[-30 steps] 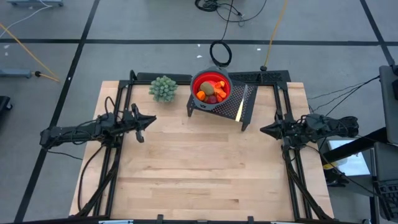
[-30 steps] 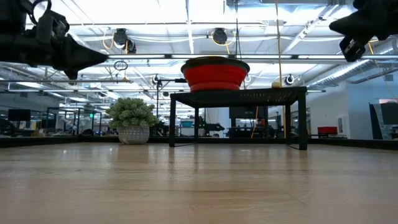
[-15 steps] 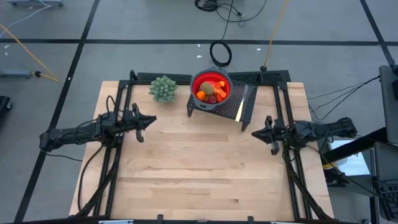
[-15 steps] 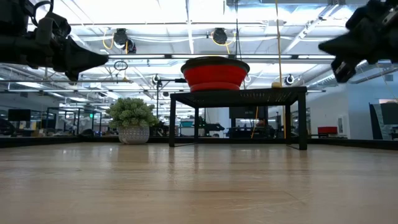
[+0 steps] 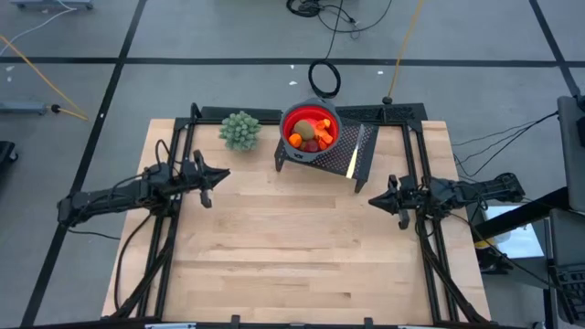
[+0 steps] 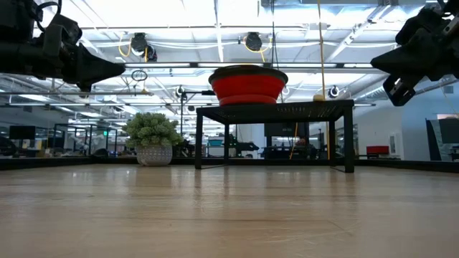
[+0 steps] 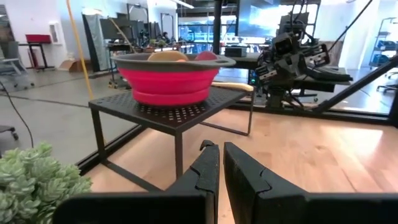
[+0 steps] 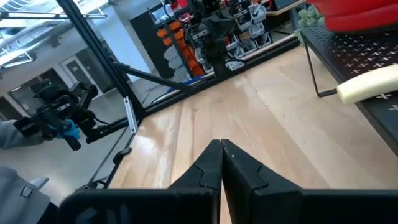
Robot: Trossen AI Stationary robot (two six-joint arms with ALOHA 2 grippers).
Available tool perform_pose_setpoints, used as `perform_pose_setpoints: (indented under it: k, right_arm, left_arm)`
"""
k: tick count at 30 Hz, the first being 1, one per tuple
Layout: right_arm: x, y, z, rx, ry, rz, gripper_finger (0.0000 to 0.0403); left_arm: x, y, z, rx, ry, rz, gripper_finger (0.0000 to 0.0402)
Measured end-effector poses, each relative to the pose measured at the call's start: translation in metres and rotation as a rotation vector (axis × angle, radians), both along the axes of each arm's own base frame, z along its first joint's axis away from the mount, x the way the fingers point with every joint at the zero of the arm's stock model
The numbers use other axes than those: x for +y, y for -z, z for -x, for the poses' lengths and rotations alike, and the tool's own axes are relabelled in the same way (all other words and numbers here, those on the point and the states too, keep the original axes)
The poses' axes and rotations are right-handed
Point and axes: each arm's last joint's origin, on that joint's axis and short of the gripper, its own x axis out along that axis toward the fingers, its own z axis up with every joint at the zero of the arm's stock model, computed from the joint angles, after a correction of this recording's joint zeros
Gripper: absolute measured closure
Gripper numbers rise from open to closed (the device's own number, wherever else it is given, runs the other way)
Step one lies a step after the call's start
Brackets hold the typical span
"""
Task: Pick & Place Fruit
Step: Return to Home Position
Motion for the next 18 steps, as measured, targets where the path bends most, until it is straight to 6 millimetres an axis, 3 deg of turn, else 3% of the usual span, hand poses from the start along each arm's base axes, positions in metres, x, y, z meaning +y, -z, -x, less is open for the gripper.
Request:
perform_pose_setpoints:
  k: [10, 18]
  right_arm:
    - [-0.0001, 0.0014, 0.0002, 0.015, -0.001, 0.033, 0.0403]
    - [0.0000, 0.0015, 0.0002, 0.010, -0.011, 0.138, 0.0403]
  left_arm:
    - [0.0055, 0.0000, 0.0019, -0.018, -0.167, 0.052, 0.0376]
    - [0.0058, -0.0001, 0.0020, -0.030, -0.178, 0.080, 0.0376]
